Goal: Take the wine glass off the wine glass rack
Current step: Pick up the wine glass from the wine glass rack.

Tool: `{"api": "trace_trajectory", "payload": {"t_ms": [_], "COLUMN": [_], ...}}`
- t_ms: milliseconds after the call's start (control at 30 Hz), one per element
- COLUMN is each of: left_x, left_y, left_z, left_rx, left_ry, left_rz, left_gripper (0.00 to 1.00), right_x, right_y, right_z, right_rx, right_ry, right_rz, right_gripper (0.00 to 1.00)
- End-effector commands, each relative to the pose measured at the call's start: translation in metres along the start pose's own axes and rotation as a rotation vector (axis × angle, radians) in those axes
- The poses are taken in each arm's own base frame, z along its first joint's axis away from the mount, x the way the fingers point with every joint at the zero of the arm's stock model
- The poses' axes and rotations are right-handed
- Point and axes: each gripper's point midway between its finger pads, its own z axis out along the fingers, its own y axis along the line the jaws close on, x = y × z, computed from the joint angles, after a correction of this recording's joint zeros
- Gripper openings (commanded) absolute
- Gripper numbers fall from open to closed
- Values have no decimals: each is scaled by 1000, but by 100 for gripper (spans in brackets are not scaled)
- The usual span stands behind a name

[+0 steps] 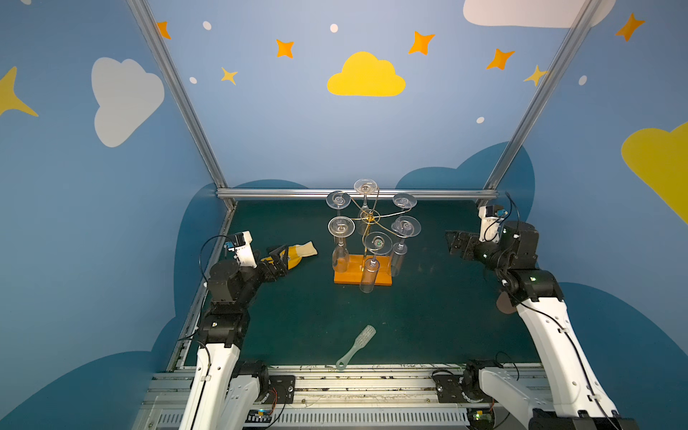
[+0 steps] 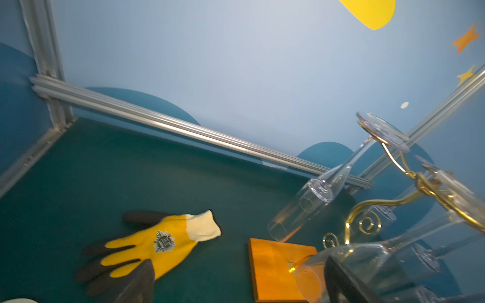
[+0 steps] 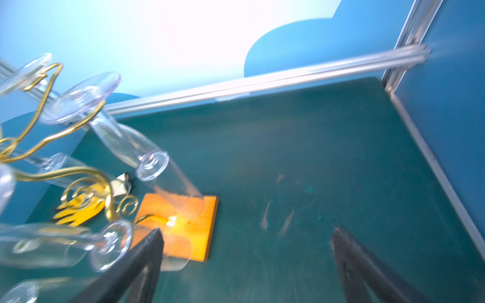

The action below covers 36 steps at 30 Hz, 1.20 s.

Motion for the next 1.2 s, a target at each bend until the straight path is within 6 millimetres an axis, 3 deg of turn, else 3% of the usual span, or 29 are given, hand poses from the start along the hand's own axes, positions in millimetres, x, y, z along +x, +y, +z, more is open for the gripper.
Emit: {"api": "trace_trajectory", "payload": {"t_ms": [0,267,533,833,1000,1167], "left_x": [0,-15,-23,-25,-21,-23], "left_y": [-27,-55,-79,-117,-132,-137], "left_z": [-10,-13,-18,-13,-1,8], "left_rx": [108,191,283,471,515,517], "left_ry": [66,118,175,290,353,341], "left_rz": [-78,-132,-214,-360,-403,-422], "left_gripper": [99,99,98,95,93,92], "right_x": [8,-5,-10,-30,-35,-37], "right_y": [16,44,60,85,97,109], "right_z": [-20,-37,-36,-35,-35,-30], "right_rx": [-54,-176,-261,-393,-468,-559], "right_ry": [91,133,180,200,229,276], "right_rz": [61,137,234,314,352,405], "right_gripper": [98,98,96,91,86,74]}}
